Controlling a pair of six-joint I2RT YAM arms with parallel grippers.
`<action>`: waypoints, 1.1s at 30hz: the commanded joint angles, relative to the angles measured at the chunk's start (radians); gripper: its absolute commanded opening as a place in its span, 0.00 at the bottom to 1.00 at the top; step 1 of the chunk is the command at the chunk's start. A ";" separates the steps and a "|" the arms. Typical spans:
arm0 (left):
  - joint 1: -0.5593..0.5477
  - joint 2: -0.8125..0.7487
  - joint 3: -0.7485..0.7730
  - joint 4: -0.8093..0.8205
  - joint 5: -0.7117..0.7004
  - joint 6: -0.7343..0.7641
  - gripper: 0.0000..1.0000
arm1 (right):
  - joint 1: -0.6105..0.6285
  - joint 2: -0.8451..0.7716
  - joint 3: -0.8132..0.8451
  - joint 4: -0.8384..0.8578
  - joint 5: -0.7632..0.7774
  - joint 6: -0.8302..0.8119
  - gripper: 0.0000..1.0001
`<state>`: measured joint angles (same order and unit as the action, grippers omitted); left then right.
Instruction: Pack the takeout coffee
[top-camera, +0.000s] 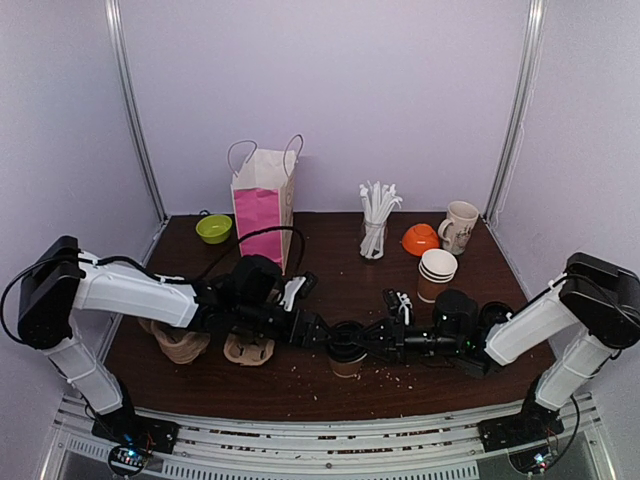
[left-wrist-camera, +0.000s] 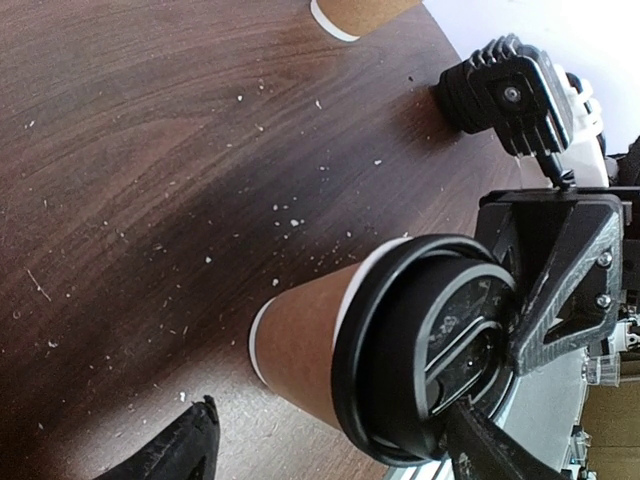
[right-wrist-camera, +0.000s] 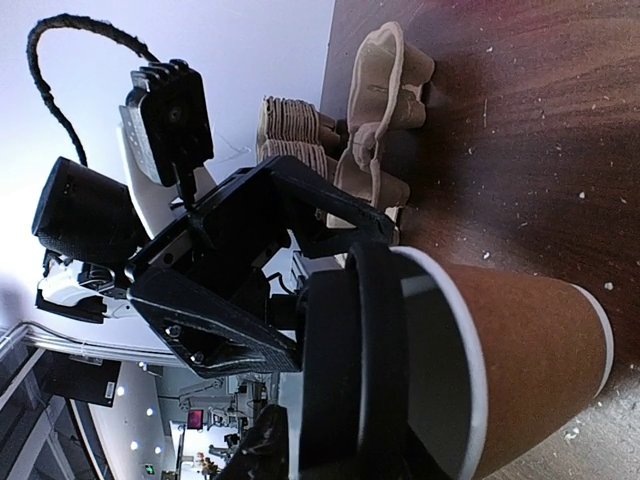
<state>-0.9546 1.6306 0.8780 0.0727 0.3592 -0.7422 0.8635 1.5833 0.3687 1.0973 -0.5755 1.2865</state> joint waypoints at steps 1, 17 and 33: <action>0.007 0.019 0.036 -0.018 0.001 0.033 0.80 | -0.004 -0.027 -0.011 -0.061 0.011 -0.024 0.34; 0.007 0.063 0.062 -0.061 -0.014 0.054 0.77 | -0.005 -0.184 0.061 -0.471 0.062 -0.155 0.53; 0.007 0.081 0.065 -0.062 -0.015 0.065 0.76 | -0.008 -0.281 0.126 -0.737 0.096 -0.210 0.60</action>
<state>-0.9546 1.6829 0.9394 0.0528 0.3599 -0.7040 0.8631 1.3209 0.4778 0.5072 -0.5159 1.1110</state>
